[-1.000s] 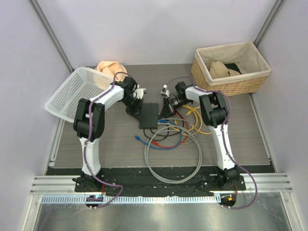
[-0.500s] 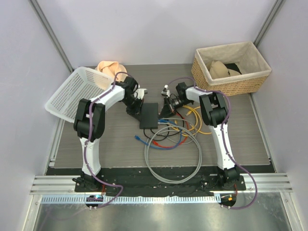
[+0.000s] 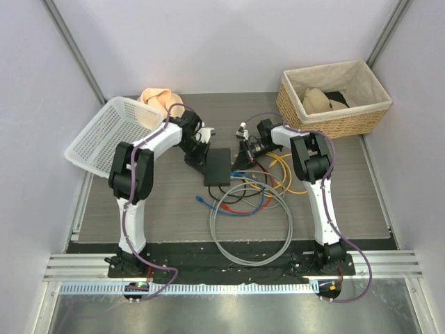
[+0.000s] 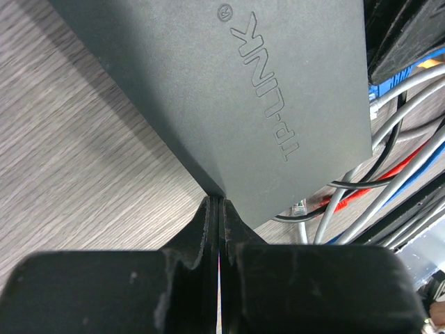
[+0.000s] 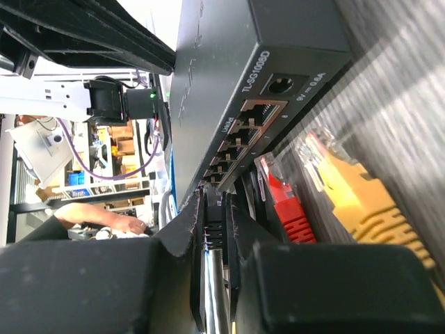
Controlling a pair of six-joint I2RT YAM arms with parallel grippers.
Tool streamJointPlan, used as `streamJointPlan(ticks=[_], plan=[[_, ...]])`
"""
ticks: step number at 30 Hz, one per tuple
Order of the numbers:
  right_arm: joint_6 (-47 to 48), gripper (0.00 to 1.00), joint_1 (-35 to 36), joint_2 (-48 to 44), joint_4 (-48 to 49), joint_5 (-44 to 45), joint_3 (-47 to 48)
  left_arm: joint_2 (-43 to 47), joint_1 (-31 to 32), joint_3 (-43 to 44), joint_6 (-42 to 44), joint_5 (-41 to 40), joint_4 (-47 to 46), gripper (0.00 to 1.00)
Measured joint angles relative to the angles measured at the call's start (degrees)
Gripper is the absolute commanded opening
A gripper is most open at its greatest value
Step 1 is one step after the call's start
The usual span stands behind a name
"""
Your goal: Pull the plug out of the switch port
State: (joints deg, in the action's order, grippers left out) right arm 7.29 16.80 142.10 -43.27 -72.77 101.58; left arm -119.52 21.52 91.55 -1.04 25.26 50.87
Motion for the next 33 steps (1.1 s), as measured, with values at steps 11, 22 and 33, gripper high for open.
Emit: streamJointPlan(ticks=[11, 22, 33], plan=[[5.20, 0.01, -1.18, 0.63, -6.16, 6.95, 8.68, -0.52, 0.85, 0.59, -0.02, 0.76, -2.23, 0.00], [11.32, 0.01, -3.82, -7.98, -9.84, 11.93, 0.28, -2.40, 2.01, -0.09, 0.02, -0.28, -0.20, 0.00], [7.41, 0.01, -5.42, -15.63, -2.05, 18.80, -6.78, -2.71, 2.10, 1.38, -0.11, 1.68, 0.02, 0.00]])
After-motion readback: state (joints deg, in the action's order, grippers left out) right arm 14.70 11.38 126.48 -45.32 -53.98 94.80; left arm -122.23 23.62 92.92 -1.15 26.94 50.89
